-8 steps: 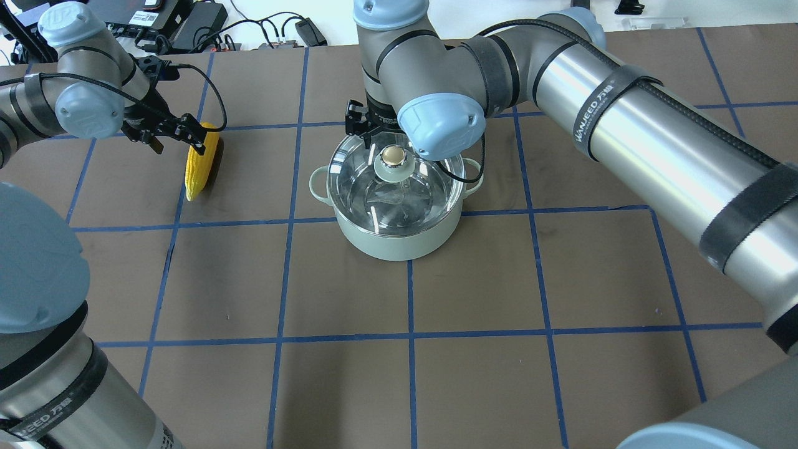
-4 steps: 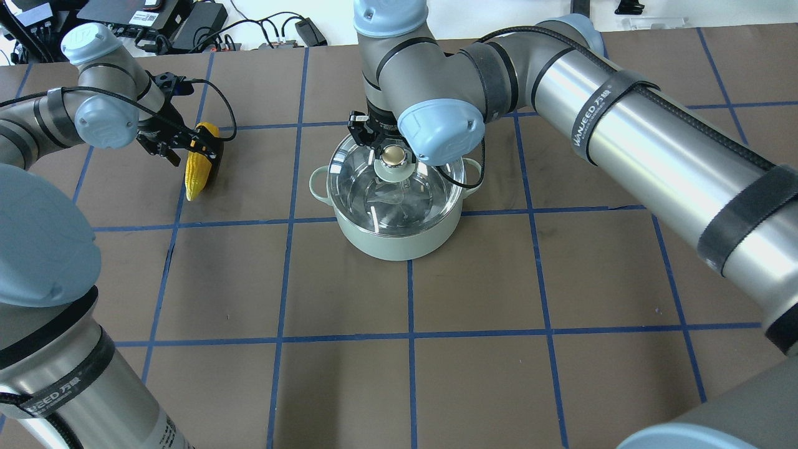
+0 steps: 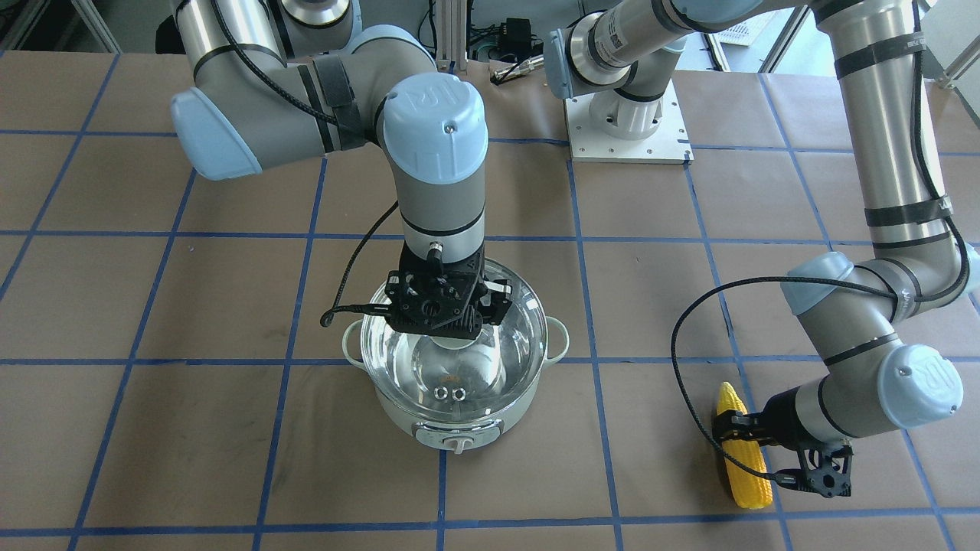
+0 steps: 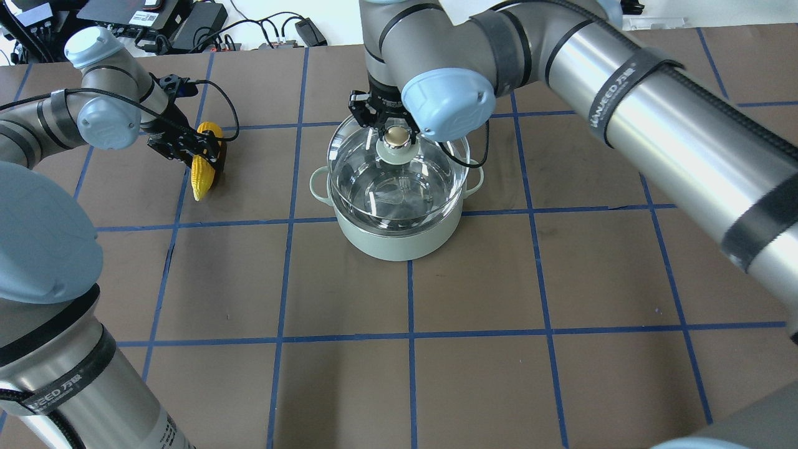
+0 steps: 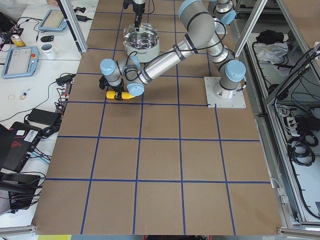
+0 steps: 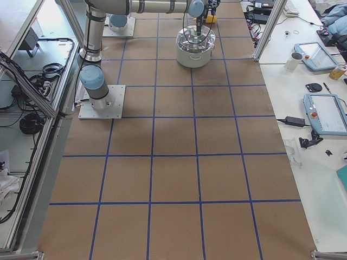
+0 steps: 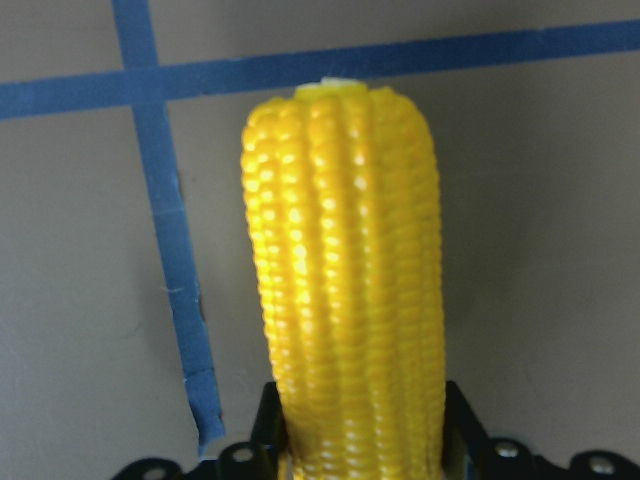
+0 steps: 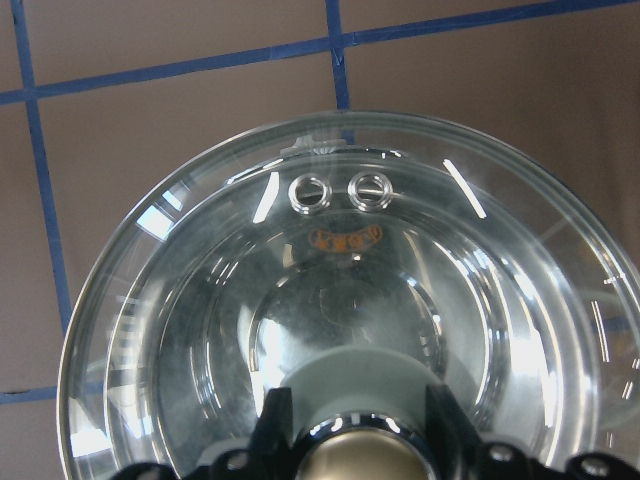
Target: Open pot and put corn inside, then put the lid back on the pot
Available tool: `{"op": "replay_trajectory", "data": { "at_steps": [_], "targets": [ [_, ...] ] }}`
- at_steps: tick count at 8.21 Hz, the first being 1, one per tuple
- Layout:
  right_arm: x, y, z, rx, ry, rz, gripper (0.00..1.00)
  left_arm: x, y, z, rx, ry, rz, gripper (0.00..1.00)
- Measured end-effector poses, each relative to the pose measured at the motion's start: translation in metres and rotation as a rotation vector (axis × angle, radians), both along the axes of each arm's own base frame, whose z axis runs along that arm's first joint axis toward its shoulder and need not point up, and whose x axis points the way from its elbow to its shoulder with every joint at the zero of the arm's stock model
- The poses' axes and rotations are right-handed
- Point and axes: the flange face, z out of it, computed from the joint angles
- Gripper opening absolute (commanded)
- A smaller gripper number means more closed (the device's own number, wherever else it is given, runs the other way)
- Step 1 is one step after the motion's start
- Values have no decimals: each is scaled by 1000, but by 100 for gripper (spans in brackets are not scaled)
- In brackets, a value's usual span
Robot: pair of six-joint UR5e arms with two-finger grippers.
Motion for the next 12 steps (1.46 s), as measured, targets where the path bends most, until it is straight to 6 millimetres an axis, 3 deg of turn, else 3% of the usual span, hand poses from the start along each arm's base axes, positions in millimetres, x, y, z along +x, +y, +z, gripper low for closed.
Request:
{"op": "replay_trajectory", "data": {
  "at_steps": [1,2,4,5,6,7,9,10,12],
  "targets": [
    [-21,-4,24,-10,2,23,13,0,0,6,-5,-1,0,0],
    [-65,-14,48,-11,-5,43,13,0,2,17,-9,-5,1,0],
    [-188,-27,92,21,-22,82,11,-8,12,73,-34,-22,34,0],
    [-246,-19,114,39,-15,114,10,-22,18,109,-70,-35,57,0],
    [-290,-8,128,59,-10,146,9,-51,25,144,-106,-45,69,0],
    [-325,-1,136,72,-6,172,7,-92,33,173,-137,-57,80,0],
    [-382,8,138,101,3,216,6,-189,57,215,-188,-56,100,0],
    [-402,11,136,111,0,231,5,-231,69,223,-195,-42,108,0],
    [-417,13,131,121,-6,239,5,-305,91,220,-182,-18,107,0]
  ]
}}
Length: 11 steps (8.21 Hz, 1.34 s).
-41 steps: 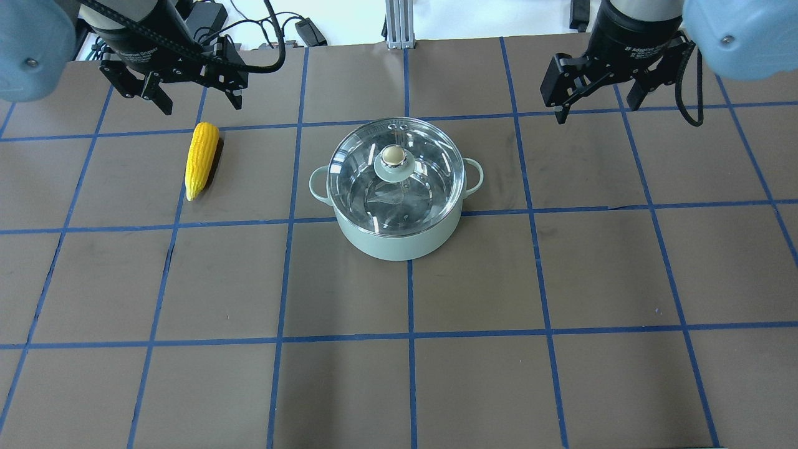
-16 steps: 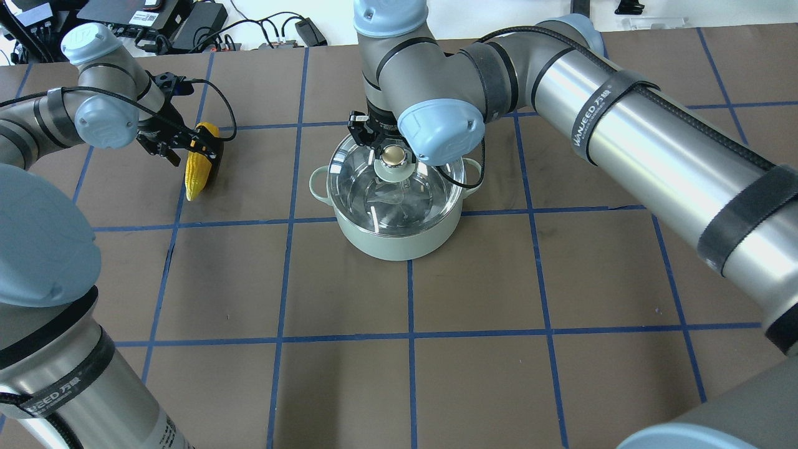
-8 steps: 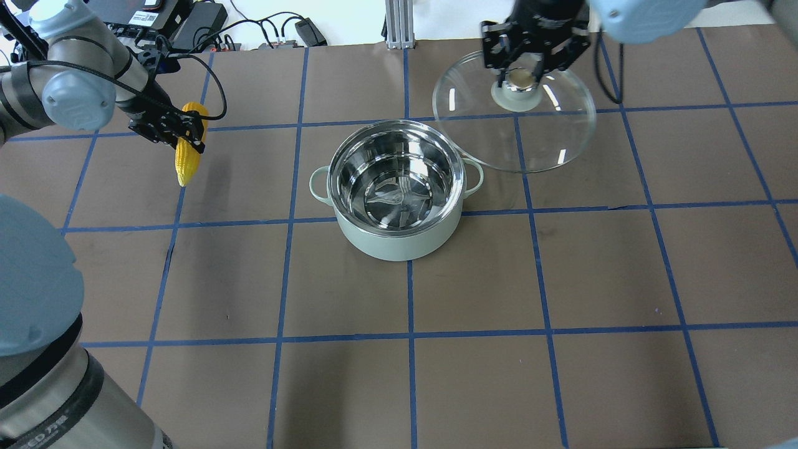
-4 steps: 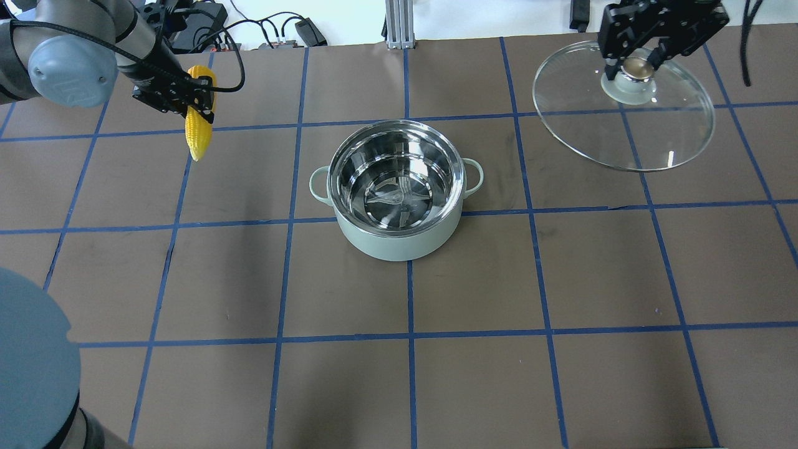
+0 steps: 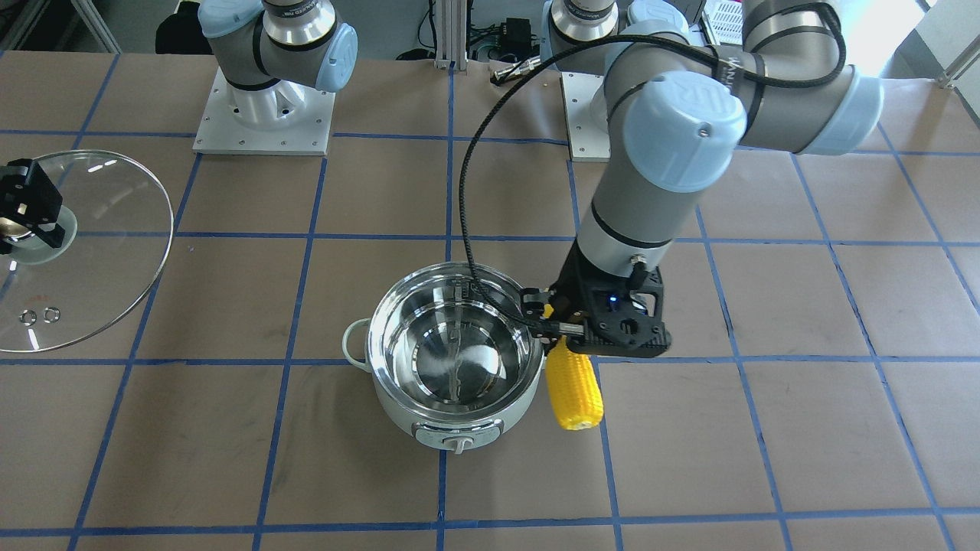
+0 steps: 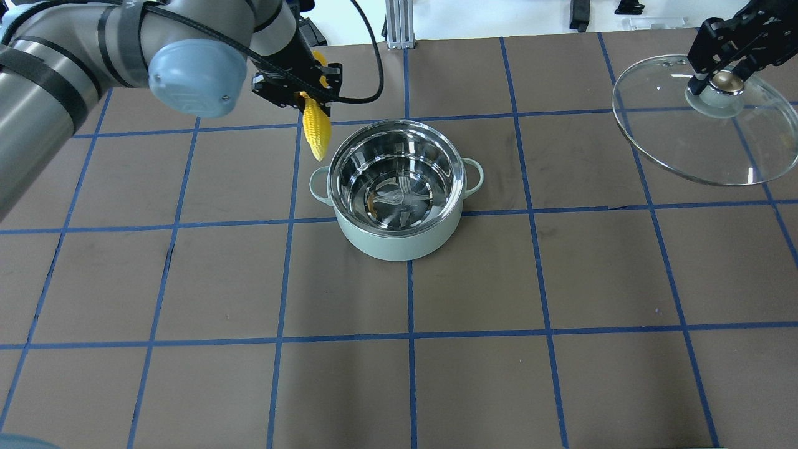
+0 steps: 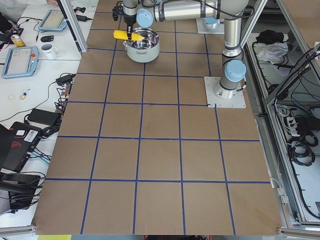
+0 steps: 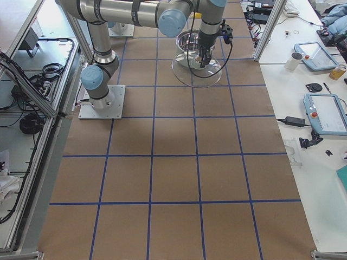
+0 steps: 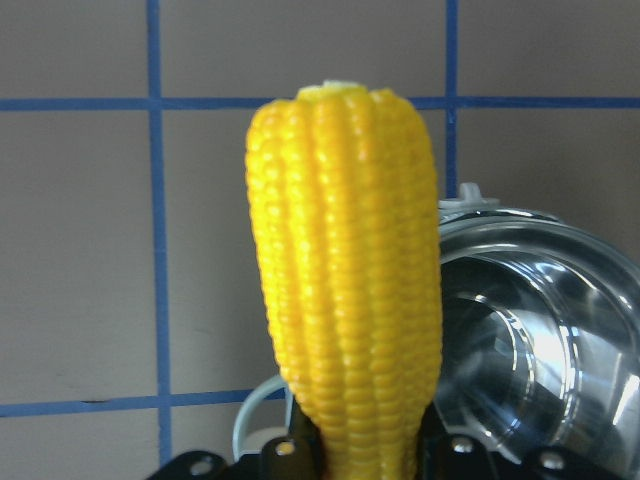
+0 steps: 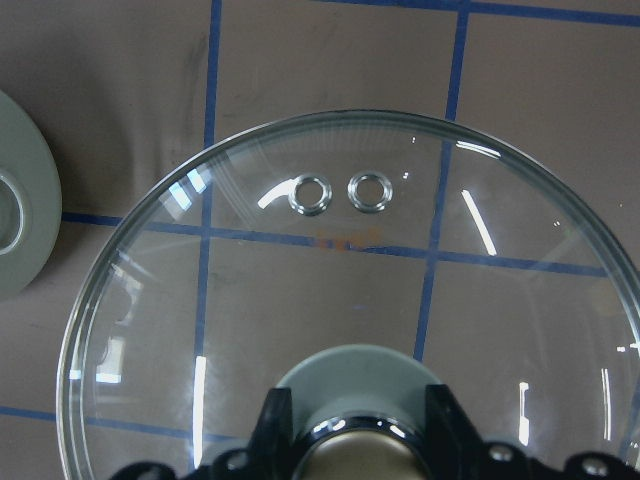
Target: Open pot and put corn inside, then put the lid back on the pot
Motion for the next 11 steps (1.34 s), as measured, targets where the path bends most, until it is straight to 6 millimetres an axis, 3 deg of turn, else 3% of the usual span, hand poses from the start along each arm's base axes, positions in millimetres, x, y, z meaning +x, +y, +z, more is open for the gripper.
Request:
{"op": "replay_trajectory", "data": {
  "at_steps": [2,7,8,9,11],
  "targets": [
    [-2,1,-7,3,0,0,6,-49,16,-14,43,36,5,0],
    [-3,0,-8,-7,4,-15,6,-99,28,-100,198,40,10,0],
    [-3,-1,-8,-9,5,-18,7,-105,29,-112,215,34,10,17],
    [-1,-2,-8,-13,8,-33,8,-109,30,-118,224,31,8,99],
    [5,-5,-6,-34,15,-47,8,-112,31,-122,227,27,2,100]
  ]
}}
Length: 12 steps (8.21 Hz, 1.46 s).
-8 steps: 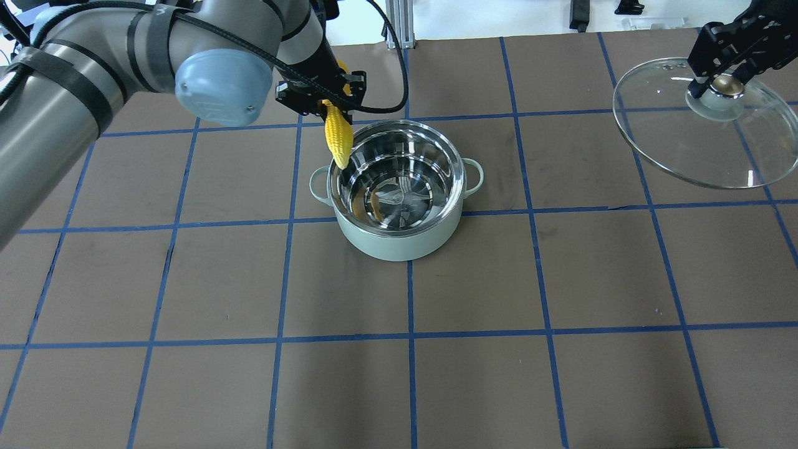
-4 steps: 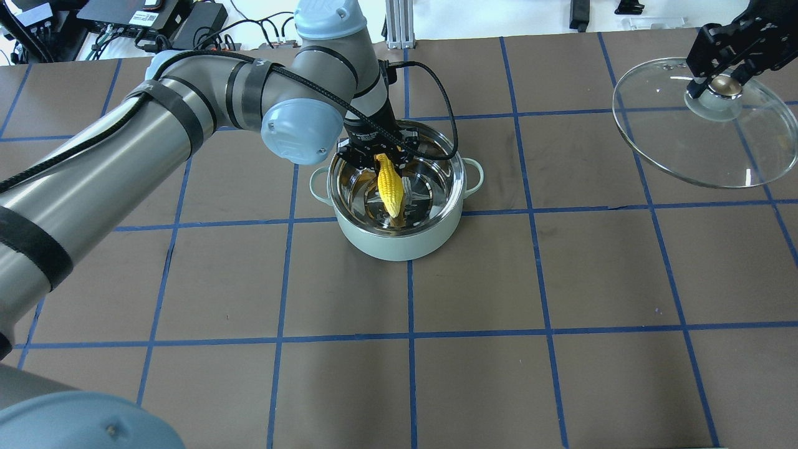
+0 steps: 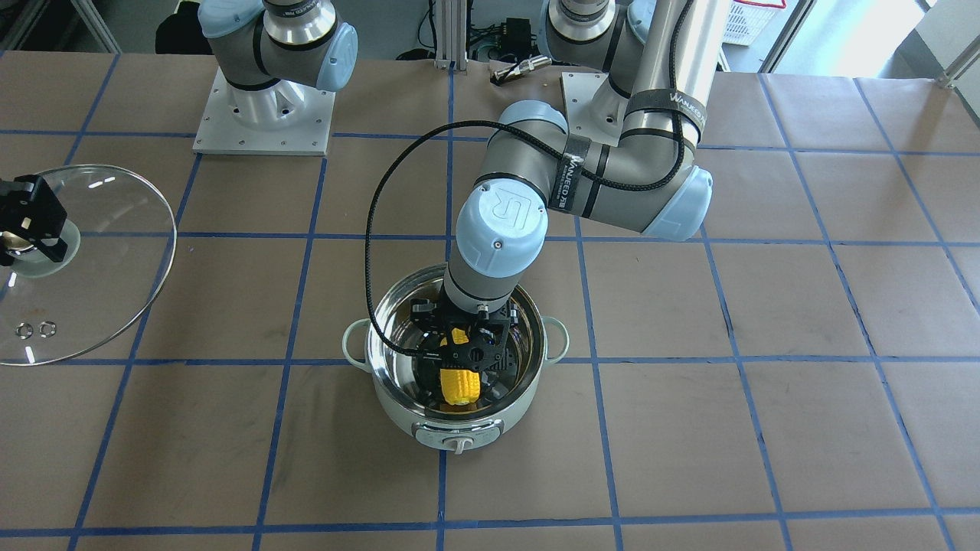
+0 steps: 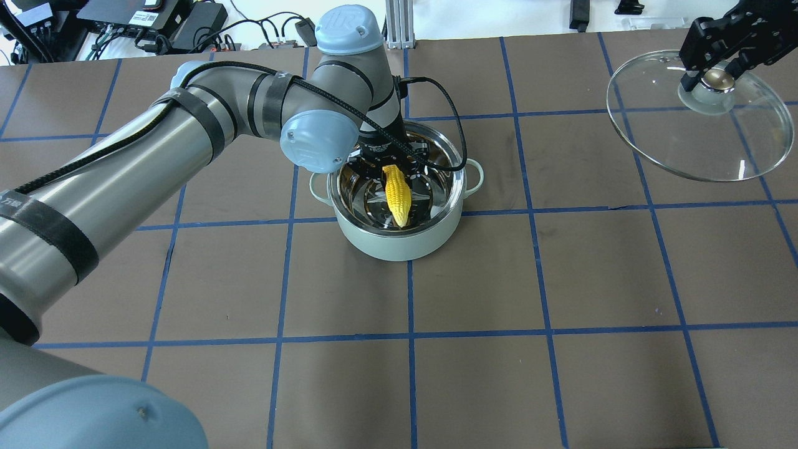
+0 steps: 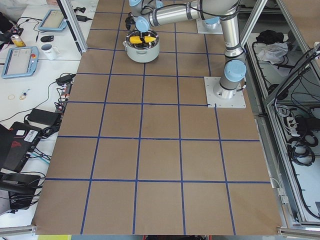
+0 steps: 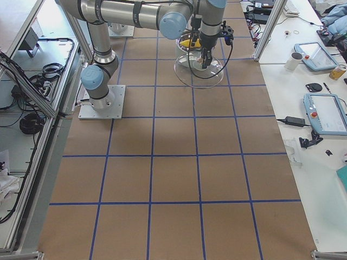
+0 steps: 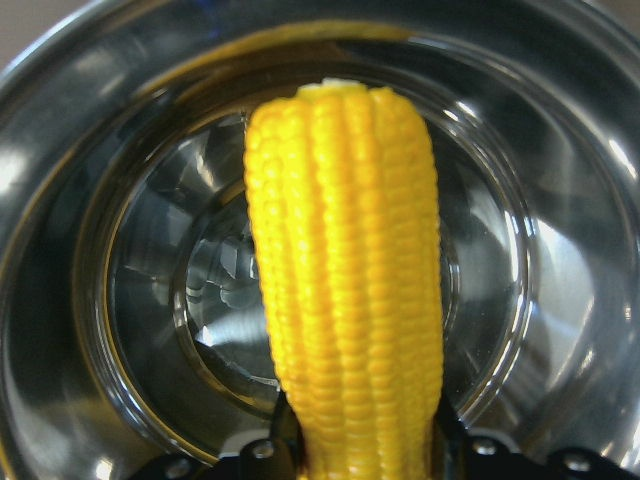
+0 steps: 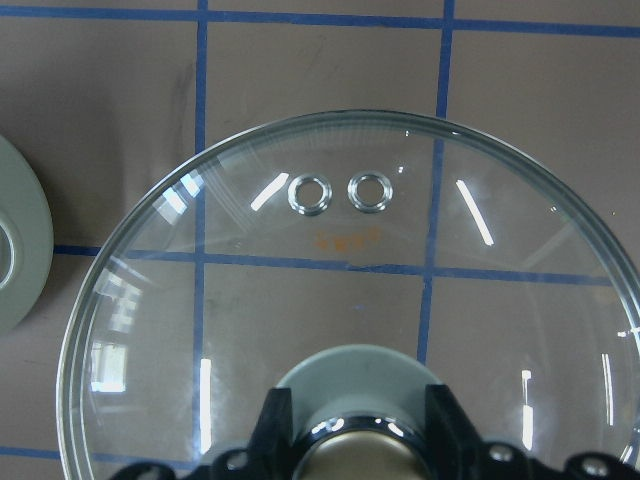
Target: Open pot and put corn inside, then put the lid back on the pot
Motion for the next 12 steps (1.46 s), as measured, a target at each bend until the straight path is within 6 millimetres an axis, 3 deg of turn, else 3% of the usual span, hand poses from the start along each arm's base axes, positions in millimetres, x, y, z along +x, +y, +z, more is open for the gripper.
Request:
{"op": "replay_trajectory", "data": {
  "at_steps": [2,4,6,7,10,12],
  "targets": [
    [2,-1,0,-6,4,1,8,1,1,11,-12,-1,0,100],
    [3,-1,1,-8,5,1,7,7,6,35,-25,1,-2,100],
    [19,-5,0,-18,8,3,8,36,-4,67,-48,-13,-18,100],
    [41,-13,-3,-35,11,-13,9,63,-16,88,-70,-39,-16,100],
    [141,-42,-31,-77,0,-46,8,161,-47,147,-119,-84,-3,100],
    [215,-46,-51,-89,-35,-53,8,213,-49,172,-139,-124,4,100]
  ]
}}
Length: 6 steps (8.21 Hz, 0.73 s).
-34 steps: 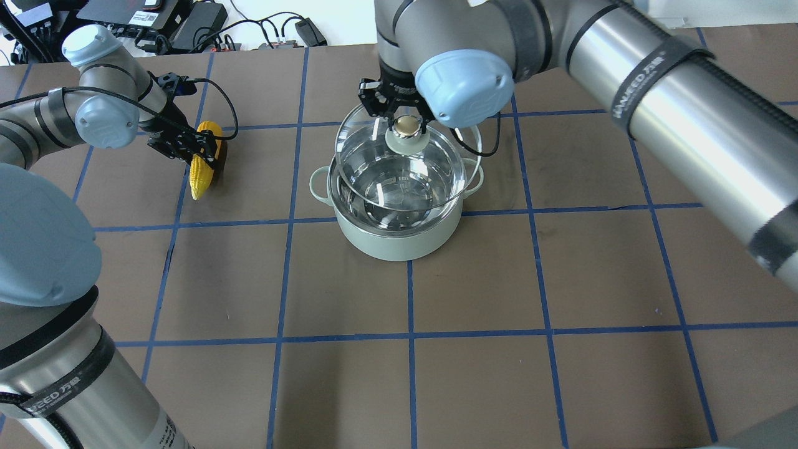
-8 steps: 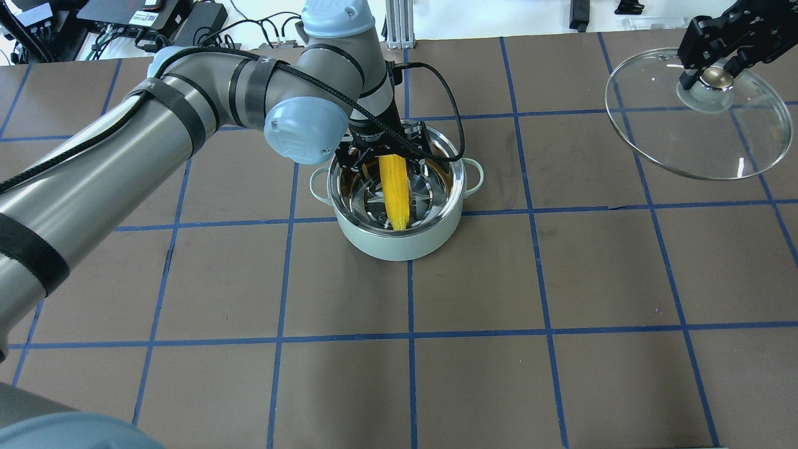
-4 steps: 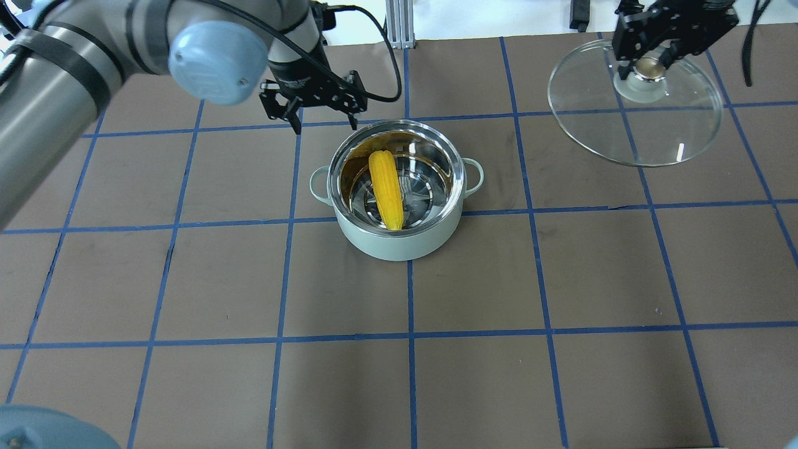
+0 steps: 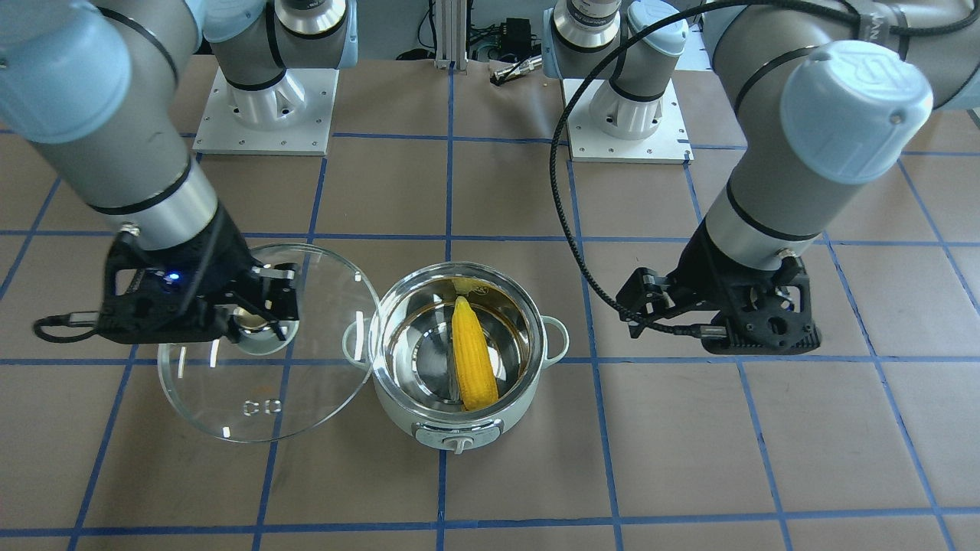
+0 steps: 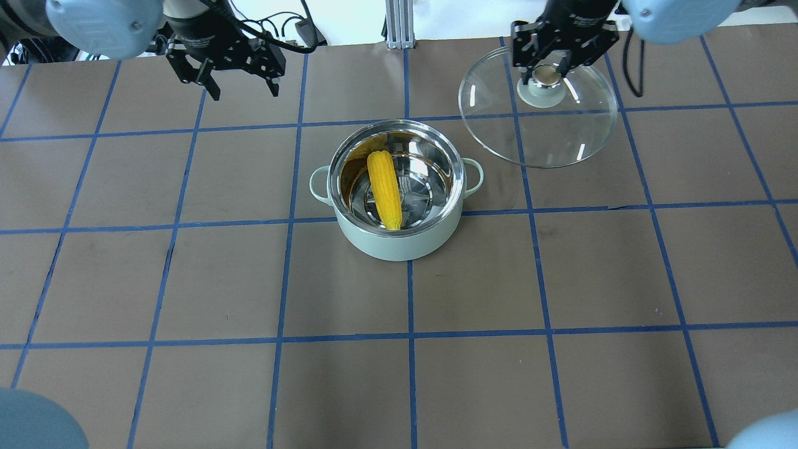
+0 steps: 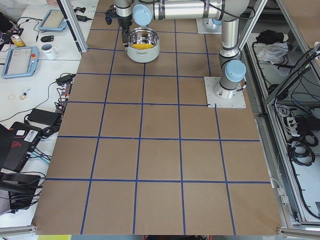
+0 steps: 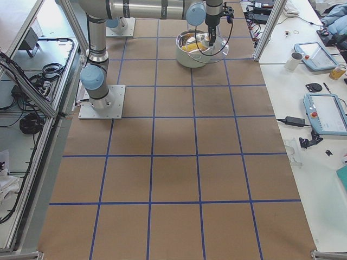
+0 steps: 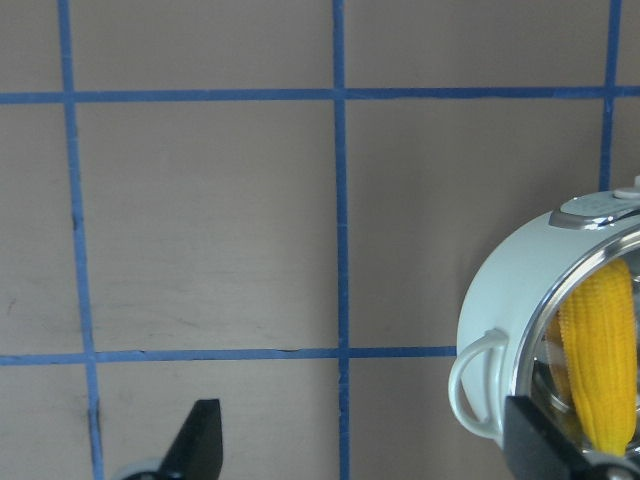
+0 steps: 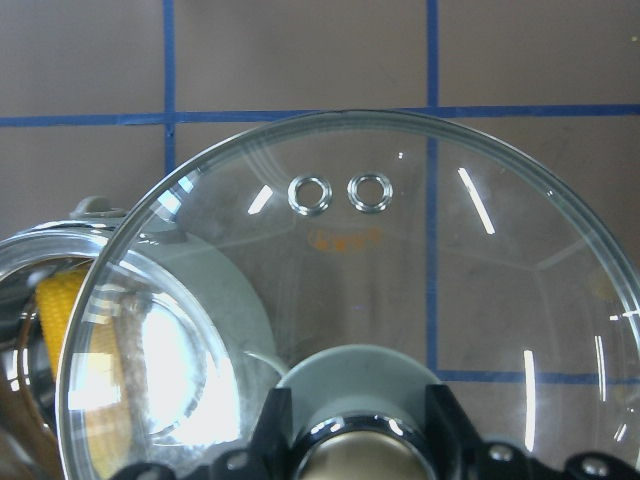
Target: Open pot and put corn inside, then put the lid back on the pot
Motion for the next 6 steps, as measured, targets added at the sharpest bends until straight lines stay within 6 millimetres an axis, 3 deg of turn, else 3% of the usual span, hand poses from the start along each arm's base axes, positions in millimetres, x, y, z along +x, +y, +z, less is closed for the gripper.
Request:
{"op": "replay_trajectory", "data": {
  "at_steps": [2,4,6],
  "targets": [
    [69,7,-17,-1,-35,-7,7,17,15,30,-27,-19,-3,100],
    [137,19,-44,15,-76,-2,7,18,43,69,-80,-26,-3,100],
    [184,34,-69,36,-82,3,7,15,58,83,-99,-27,-3,100]
  ]
}}
